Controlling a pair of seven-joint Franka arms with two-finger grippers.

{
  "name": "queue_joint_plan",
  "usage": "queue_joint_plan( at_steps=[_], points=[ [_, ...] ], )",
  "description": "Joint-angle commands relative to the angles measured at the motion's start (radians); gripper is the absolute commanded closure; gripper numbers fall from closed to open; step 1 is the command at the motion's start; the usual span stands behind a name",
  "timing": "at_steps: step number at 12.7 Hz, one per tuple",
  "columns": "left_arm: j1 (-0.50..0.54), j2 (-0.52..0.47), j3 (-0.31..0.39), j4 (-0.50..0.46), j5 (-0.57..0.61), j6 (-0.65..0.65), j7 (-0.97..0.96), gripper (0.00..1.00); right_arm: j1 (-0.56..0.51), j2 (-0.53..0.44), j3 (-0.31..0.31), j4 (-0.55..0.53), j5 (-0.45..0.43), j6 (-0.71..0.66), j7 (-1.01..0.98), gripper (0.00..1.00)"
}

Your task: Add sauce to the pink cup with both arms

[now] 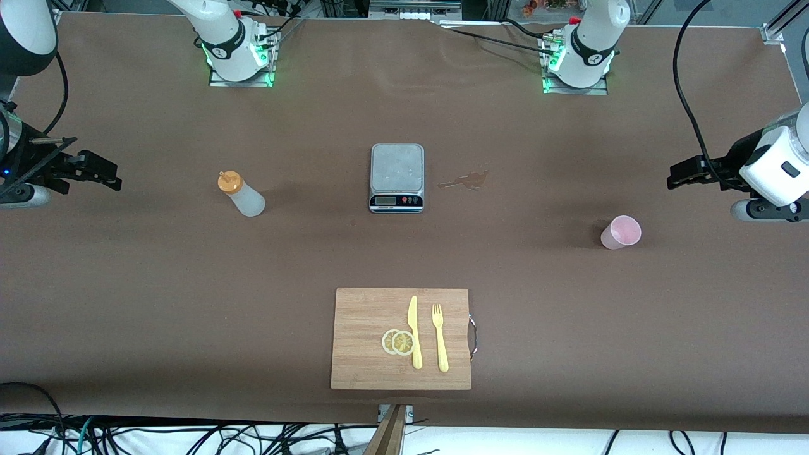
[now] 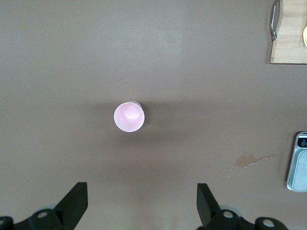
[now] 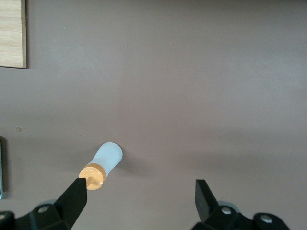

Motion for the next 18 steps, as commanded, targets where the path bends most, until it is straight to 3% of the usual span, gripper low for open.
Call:
queue_joint_plan(
  at_steps=[1,5,9,15,18],
  points=[
    [-0.006,0.004,-0.005,0.018,-0.001,-0.006,-0.004,0.00,-0.003,-0.019,0.002,-0.010,0.005,-0.010,-0.009,0.00],
    [0.010,0.028,0.003,0.013,-0.001,-0.006,0.002,0.00,-0.003,-0.019,0.001,-0.010,0.005,-0.010,-0.009,0.00],
    [0.039,0.114,0.009,-0.020,0.000,0.012,0.031,0.00,-0.003,-0.019,0.001,-0.010,0.008,-0.010,-0.008,0.00],
    [0.072,0.119,0.032,-0.354,0.000,0.420,0.143,0.00,-0.003,-0.019,0.002,-0.010,0.012,-0.012,-0.005,0.00],
    [0.071,0.128,0.083,-0.440,-0.001,0.570,0.249,0.01,-0.003,-0.019,0.001,-0.010,0.012,-0.013,-0.006,0.00]
  ],
)
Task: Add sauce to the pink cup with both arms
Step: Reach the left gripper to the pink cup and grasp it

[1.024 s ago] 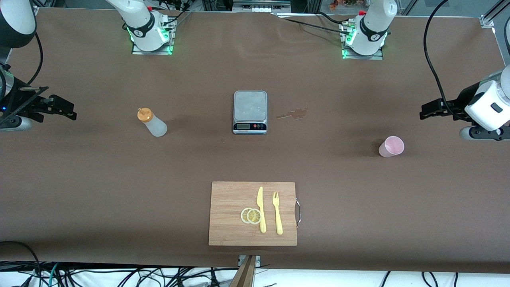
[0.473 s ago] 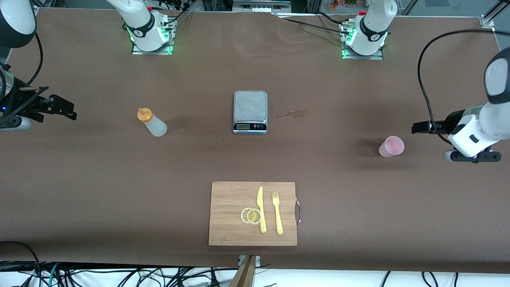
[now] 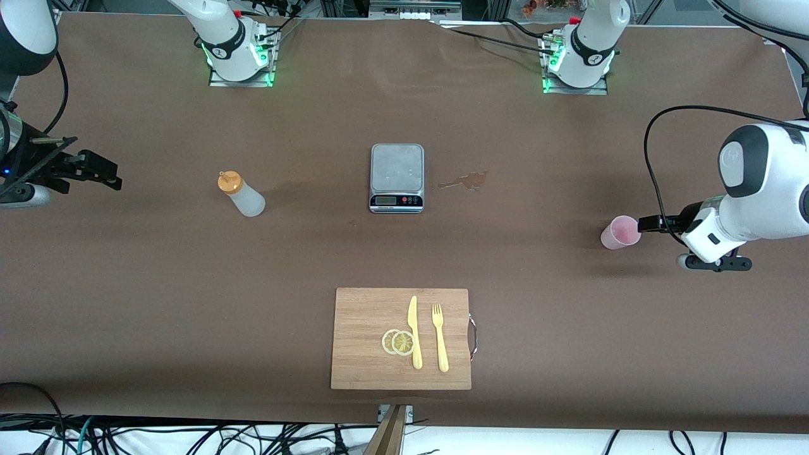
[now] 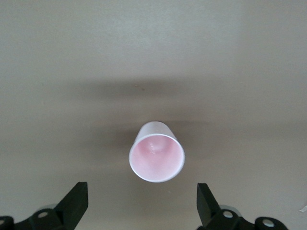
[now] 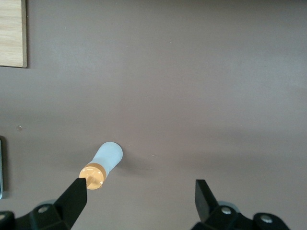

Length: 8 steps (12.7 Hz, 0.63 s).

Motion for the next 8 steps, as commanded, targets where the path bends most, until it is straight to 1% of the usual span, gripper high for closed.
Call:
queue_joint_plan(
  at_steps=[1,3,6,8],
  points=[
    [0.005,-0.020,0.027,-0.100,-0.001,0.138,0.082,0.02,-0.003,-0.018,0.000,-0.010,0.012,-0.011,-0.006,0.00],
    [0.007,-0.008,0.033,-0.143,-0.003,0.200,0.087,0.05,-0.003,-0.018,0.000,-0.010,0.012,-0.011,-0.006,0.00],
    [0.007,-0.008,0.033,-0.222,-0.006,0.318,0.087,0.05,-0.003,-0.019,0.000,-0.010,0.012,-0.011,-0.006,0.00],
    [0.005,-0.005,0.033,-0.241,-0.011,0.347,0.086,0.05,-0.003,-0.018,0.000,-0.010,0.012,-0.011,-0.006,0.00]
  ],
)
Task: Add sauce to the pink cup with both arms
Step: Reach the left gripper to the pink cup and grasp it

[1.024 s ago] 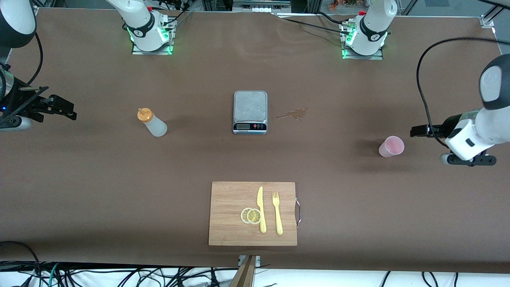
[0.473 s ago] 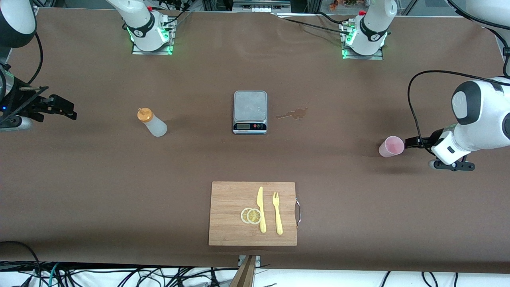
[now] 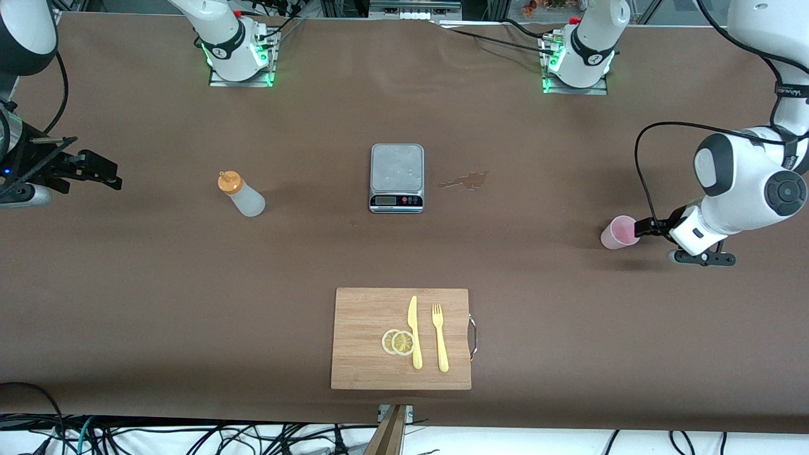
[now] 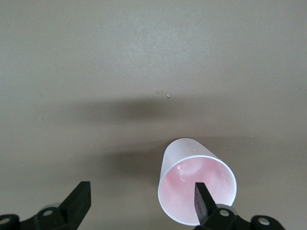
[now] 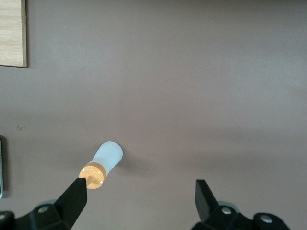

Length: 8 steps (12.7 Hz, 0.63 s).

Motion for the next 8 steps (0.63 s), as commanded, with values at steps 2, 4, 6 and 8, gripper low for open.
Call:
queue_joint_plan(
  at_steps=[2,4,6,8],
  points=[
    [-0.002,-0.001,0.001,-0.040,-0.012,0.061,0.023,0.06,-0.003,-0.018,0.000,-0.010,0.012,-0.010,-0.006,0.00],
    [-0.008,0.002,0.001,-0.064,-0.014,0.096,0.023,0.08,-0.003,-0.018,0.000,-0.010,0.012,-0.010,-0.006,0.00],
    [-0.017,0.014,0.001,-0.077,-0.014,0.120,0.023,0.20,-0.003,-0.018,0.000,-0.010,0.012,-0.010,-0.006,0.00],
    [-0.025,0.014,0.001,-0.075,-0.014,0.121,0.022,0.55,-0.003,-0.018,0.000,-0.010,0.012,-0.010,-0.006,0.00]
  ],
)
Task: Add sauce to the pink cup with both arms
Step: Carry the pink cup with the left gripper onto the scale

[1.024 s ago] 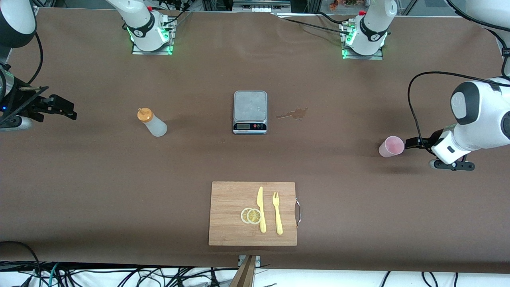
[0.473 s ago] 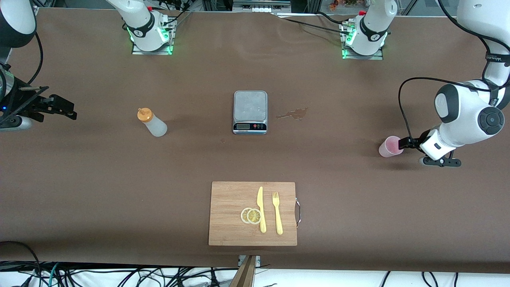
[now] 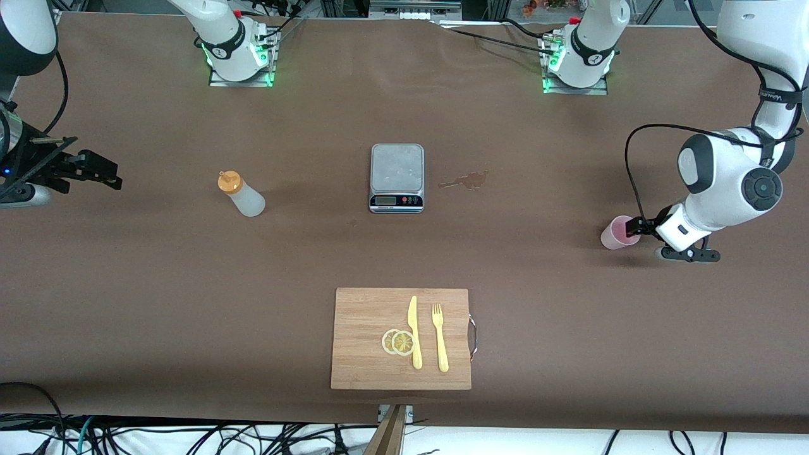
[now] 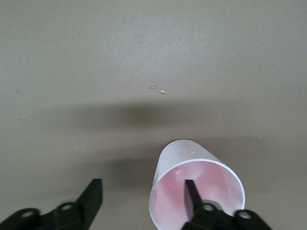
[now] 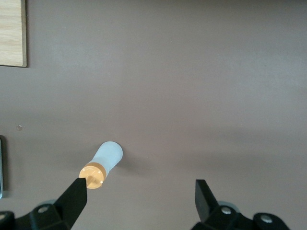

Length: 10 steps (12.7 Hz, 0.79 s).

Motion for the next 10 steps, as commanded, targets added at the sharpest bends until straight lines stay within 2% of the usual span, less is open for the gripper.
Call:
queue_joint_plan(
  at_steps=[1,2,3,6,7,9,10],
  points=[
    [-0.015,-0.001,0.005,-0.006,-0.014,0.016,0.022,0.75,-0.003,-0.018,0.000,-0.010,0.012,-0.009,-0.006,0.00],
    [-0.015,-0.001,0.005,-0.004,-0.014,0.014,0.020,0.92,-0.003,-0.018,0.000,-0.010,0.012,-0.009,-0.006,0.00],
    [-0.015,-0.001,0.005,-0.001,-0.015,0.013,0.014,1.00,-0.003,-0.018,0.000,-0.010,0.012,-0.009,-0.006,0.00],
    [-0.029,-0.012,-0.002,0.037,-0.018,-0.008,0.006,1.00,-0.003,-0.018,0.000,-0.010,0.012,-0.009,-0.006,0.00],
    [-0.054,-0.017,-0.005,0.072,-0.037,-0.054,0.005,1.00,-0.003,-0.018,0.000,-0.010,0.012,-0.009,-0.006,0.00],
    [-0.141,-0.029,-0.008,0.149,-0.125,-0.168,-0.033,1.00,-0.003,-0.018,0.000,-0.010,0.012,-0.009,-0.008,0.00],
    [-0.205,-0.040,-0.008,0.164,-0.132,-0.200,-0.073,1.00,-0.003,-0.018,0.000,-0.010,0.012,-0.009,-0.008,0.00]
  ],
)
